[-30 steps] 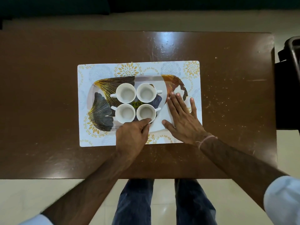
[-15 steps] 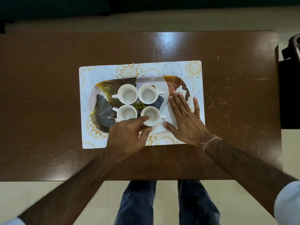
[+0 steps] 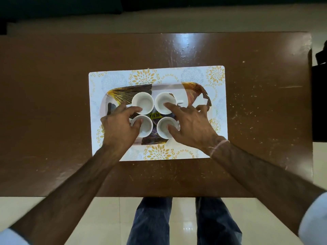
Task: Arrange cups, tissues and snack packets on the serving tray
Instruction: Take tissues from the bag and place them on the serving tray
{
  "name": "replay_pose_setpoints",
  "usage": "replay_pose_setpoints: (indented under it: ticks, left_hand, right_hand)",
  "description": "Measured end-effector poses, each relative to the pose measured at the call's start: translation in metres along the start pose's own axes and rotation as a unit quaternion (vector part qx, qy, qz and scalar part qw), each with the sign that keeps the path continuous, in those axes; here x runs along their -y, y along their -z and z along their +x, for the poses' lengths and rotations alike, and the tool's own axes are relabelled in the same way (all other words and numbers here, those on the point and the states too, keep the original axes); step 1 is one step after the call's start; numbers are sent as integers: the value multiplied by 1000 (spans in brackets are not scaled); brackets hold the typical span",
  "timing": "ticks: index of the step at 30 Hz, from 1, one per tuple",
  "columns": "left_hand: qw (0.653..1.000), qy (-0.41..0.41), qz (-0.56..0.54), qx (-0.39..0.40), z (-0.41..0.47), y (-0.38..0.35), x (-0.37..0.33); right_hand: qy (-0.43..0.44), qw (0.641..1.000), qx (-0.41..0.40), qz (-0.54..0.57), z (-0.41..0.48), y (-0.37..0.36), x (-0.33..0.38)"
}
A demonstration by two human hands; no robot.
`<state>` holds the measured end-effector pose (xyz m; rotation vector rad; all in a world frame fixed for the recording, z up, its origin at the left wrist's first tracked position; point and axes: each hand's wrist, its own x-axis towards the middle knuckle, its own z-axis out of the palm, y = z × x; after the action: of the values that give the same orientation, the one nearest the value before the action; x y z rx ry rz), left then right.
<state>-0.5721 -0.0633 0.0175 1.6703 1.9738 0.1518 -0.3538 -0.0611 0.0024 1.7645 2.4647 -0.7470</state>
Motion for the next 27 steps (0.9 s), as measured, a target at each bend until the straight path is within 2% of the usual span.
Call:
replay_pose_setpoints:
  ticks: [3,10,12,14,17,19,21,24,27]
  left_hand:
    - [999,12,-39,-4,0,0,-5]
    - [998,27,-49,-5,-3,-3,-9]
    - [999,32,-42,2,-3,-3,-10]
    - [1000,30,-7,3,-4,-1,-12]
    - [999,15,-11,-47,-10,4,-18]
    - [996,-5,-34,-80,-19,6,-27]
    - [995,-22,-44,-87,-27,6,-40]
    - [993,-37,-62,-91,-35,-1,-58]
    - [992,-49,-86,-84,-41,-11,-70]
  right_hand:
    - [6,1000,-2,-22,6,-2,-1]
    - [1,999,25,-21,10,-2,-7]
    - [-7,1000,1,-2,5,-3,-5]
    - [-52,995,-69,47,-5,-3,-6]
    - [-163,970,-169,62,-21,-5,-19]
    - [-259,946,-167,96,-34,-10,-32]
    - [-323,921,-129,178,-45,-18,-43]
    - [-350,885,-93,291,-53,-27,-49]
    - [-346,875,-105,323,-53,-29,-51]
